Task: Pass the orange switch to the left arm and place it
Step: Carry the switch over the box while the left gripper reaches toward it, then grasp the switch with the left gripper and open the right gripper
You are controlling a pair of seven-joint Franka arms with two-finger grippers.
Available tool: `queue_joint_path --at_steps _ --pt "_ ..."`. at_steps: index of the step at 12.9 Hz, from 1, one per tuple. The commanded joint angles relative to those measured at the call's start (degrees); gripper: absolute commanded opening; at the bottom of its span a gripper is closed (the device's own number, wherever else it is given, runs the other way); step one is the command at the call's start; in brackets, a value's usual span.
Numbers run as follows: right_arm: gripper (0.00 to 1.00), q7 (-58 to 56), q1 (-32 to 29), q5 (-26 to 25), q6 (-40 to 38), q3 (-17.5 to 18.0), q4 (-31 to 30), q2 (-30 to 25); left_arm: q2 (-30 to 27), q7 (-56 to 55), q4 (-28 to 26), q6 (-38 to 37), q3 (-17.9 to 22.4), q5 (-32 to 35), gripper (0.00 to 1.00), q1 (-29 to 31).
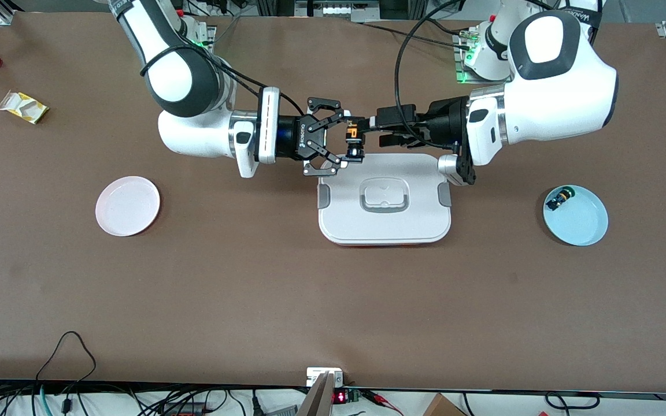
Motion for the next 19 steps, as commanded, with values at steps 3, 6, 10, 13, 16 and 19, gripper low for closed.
queue_joint_path --at_steps 3,6,10,13,16,19 --pt "0.01 -0.9 1.0 1.5 2.0 -0.1 0.8 0.3 0.6 2.7 -0.1 1.2 -0.2 -2.3 0.85 -0.2" --pt "0.01 -0.8 1.0 1.5 1.9 -0.1 0.8 0.2 1.5 5.0 -0.1 1.2 -0.4 -2.4 0.84 -0.2" --pt "0.02 -0.8 1.0 1.5 2.0 -0.1 0.8 -0.1 1.6 5.7 -0.1 1.3 -0.6 -2.8 0.64 -1.8" --pt "0.02 -0.8 1.0 1.5 2.0 -0.2 0.8 -0.1 1.5 5.7 -0.1 1.1 -0.7 -2.9 0.37 -1.7" --pt "0.02 -0.9 1.0 1.5 2.0 -0.2 0.8 -0.1 1.1 5.9 0.0 1.0 -0.7 -2.9 0.19 -1.6" --pt "0.02 -0.9 1.0 1.6 2.0 -0.2 0.8 -0.1 1.1 5.9 0.0 0.9 -0.7 -2.8 0.17 -1.3"
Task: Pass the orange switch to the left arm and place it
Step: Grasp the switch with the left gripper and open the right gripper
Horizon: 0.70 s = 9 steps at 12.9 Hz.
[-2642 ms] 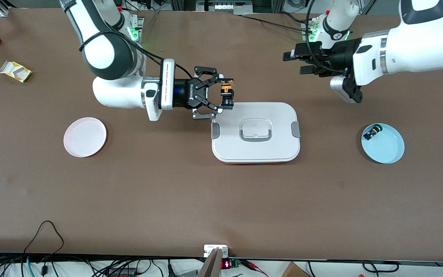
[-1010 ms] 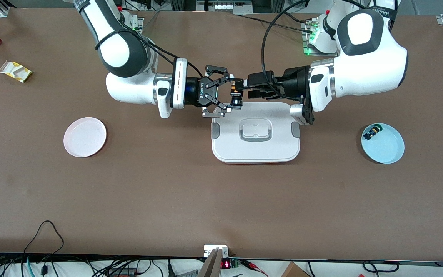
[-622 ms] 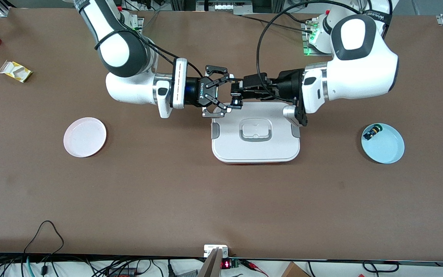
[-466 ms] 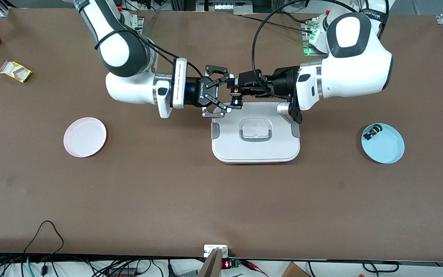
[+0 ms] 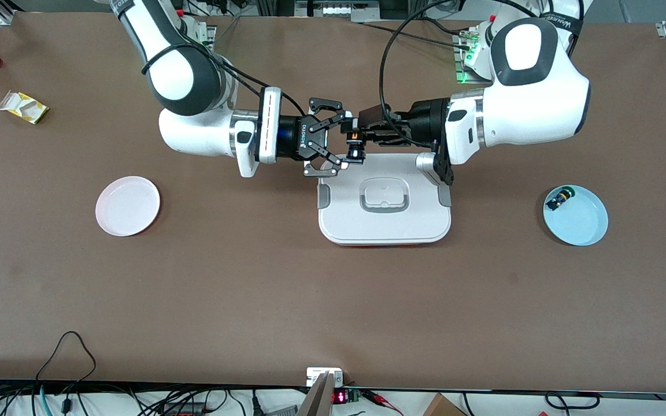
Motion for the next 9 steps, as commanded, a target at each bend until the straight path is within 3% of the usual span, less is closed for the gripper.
queue_joint_path --at_steps 1,2,3,4,9 --pt "0.02 -1.0 0.5 1.0 1.3 -0.2 0.5 -0.1 -0.5 1.5 0.0 0.2 0.1 -1.2 0.16 0.5" --pt "0.12 -1.0 0.6 1.0 1.3 -0.2 0.5 -0.2 -0.5 1.5 0.1 0.2 0.1 -1.1 0.16 0.5" --pt "0.79 0.1 0.6 1.3 1.3 -0.2 0.5 -0.4 -0.5 1.5 0.1 0.2 0.1 -1.1 0.16 0.5" --pt "1.00 0.4 0.6 1.3 1.3 -0.2 0.5 -0.4 -0.5 1.5 0.1 0.2 0.1 -1.1 0.15 0.5" --pt "1.00 0.7 0.4 1.3 0.6 -0.2 0.5 -0.4 -0.8 1.3 0.4 -0.4 0.3 -0.3 0.13 0.6"
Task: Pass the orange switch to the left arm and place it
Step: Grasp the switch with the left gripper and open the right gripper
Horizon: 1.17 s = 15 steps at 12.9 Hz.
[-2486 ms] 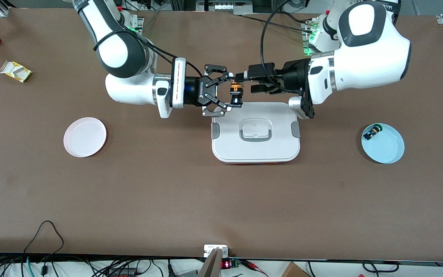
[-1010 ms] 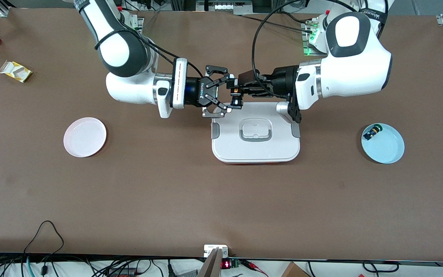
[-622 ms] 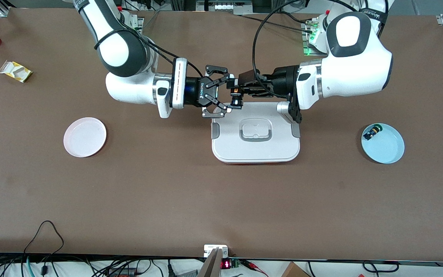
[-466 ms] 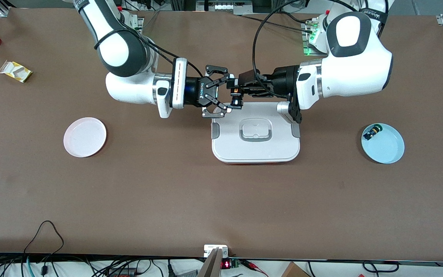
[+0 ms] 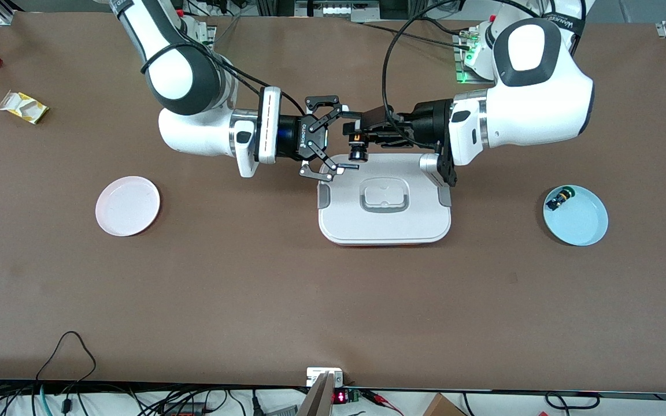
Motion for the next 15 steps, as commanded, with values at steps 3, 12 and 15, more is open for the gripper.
queue_joint_path --at_steps 3,12,15 --pt "1.00 0.3 -0.9 0.3 0.4 -0.6 -0.5 -1.7 -1.1 0.6 0.0 -0.5 0.1 1.2 0.14 0.4" --pt "1.00 0.0 -9.2 -9.7 -4.7 -0.7 -5.0 -4.8 -1.0 6.6 0.6 -6.8 0.5 26.1 0.13 1.5" --pt "1.00 0.1 -14.6 -16.3 -13.0 -0.9 -5.9 -4.6 -0.3 17.6 0.5 -12.6 0.5 35.6 0.12 5.7"
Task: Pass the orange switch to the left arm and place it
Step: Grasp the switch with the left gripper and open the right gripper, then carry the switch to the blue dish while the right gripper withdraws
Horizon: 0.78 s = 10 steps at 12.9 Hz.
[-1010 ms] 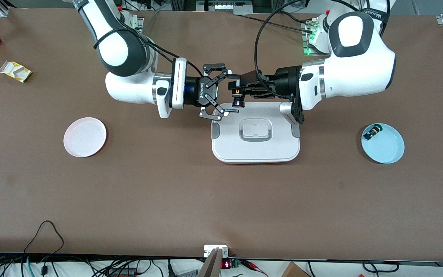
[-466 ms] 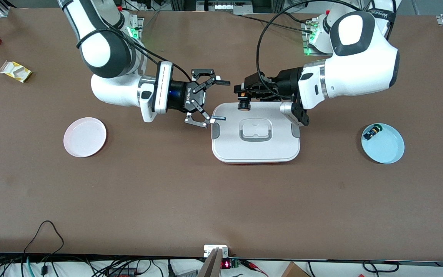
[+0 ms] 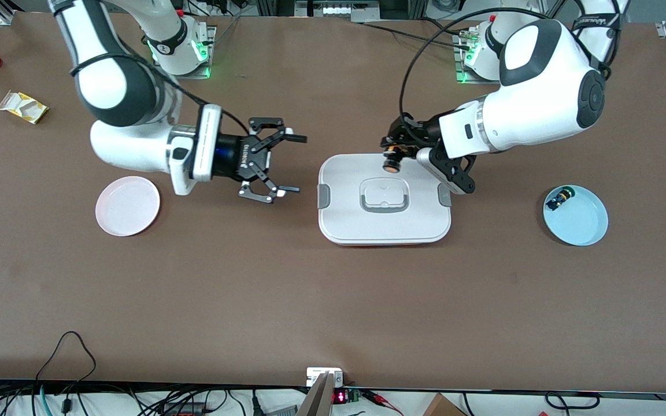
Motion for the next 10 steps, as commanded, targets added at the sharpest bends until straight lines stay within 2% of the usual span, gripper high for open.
queue_joint_path --at_steps 1,3,5,10 --pt "1.00 -0.1 -4.1 -4.7 -6.7 -0.6 -2.3 -1.3 0.8 12.3 0.3 -5.5 -0.1 7.8 0.12 5.6" --pt "1.00 1.2 -4.7 -10.0 -12.7 -4.6 -2.3 -1.1 3.0 24.8 0.0 -8.3 -0.1 16.6 0.12 9.3" --pt "1.00 5.4 -6.4 -15.1 -17.0 -6.9 -2.1 -1.5 2.9 32.6 0.1 -9.0 -0.1 27.3 0.11 10.8" --pt "1.00 28.4 -6.8 -26.7 -19.2 -12.2 -1.8 -3.7 3.6 48.4 -0.7 -9.0 -0.1 48.8 0.11 15.7"
